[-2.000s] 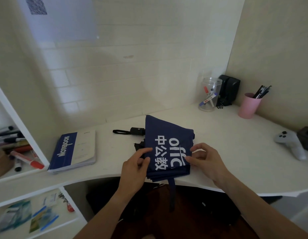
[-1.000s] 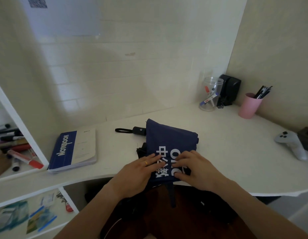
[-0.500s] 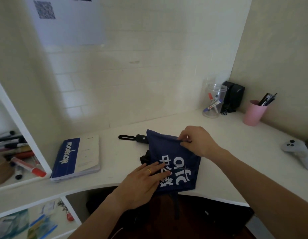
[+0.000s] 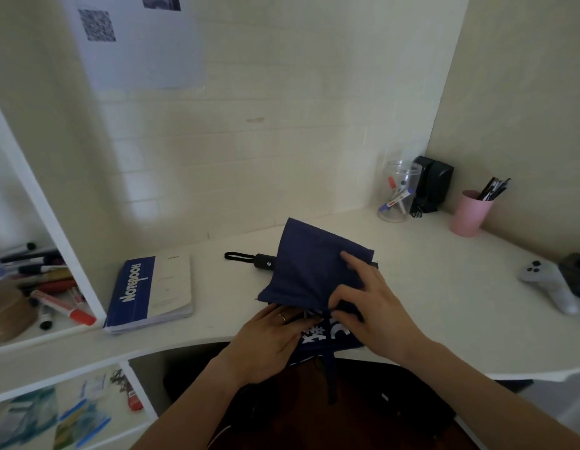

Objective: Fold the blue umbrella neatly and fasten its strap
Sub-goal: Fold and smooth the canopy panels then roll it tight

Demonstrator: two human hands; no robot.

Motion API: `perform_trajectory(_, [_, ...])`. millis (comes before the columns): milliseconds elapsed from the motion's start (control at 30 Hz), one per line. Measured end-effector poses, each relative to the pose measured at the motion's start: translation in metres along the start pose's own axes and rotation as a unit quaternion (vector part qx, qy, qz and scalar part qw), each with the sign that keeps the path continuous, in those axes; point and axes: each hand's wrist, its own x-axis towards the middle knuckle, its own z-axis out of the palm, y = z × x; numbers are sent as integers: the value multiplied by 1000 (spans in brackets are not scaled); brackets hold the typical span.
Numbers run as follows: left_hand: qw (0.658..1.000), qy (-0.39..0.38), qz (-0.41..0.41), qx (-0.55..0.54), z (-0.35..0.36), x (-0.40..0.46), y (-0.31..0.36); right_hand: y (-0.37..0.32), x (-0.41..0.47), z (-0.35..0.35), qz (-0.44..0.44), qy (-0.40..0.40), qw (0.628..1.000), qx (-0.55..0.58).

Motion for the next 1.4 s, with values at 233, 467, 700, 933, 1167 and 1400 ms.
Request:
perform_trajectory(233, [1000,-18,-17,7,-2,-3,5,13,-1,13,99,26,993,65])
perform_trajectory(467, [907,218,-283,-224,-18,-22,26,28,-5,27,103,-14,994,40])
perform_trajectory(700, [799,178,-394,-417,-41,20,37,25,-7,30,86,0,996,19])
perform_trajectory(933, [794,165,-369,-455,-38,37,26,16,-14,29,81,68,994,-15])
perform_trajectory(1167, [760,212,-351,-504,-39,17,33,11,-25,38,104,146,982,-59])
perform_trajectory(1400, [889,216,-279,-291,-27,-4,35,22,-31,48,79,121,988,-48])
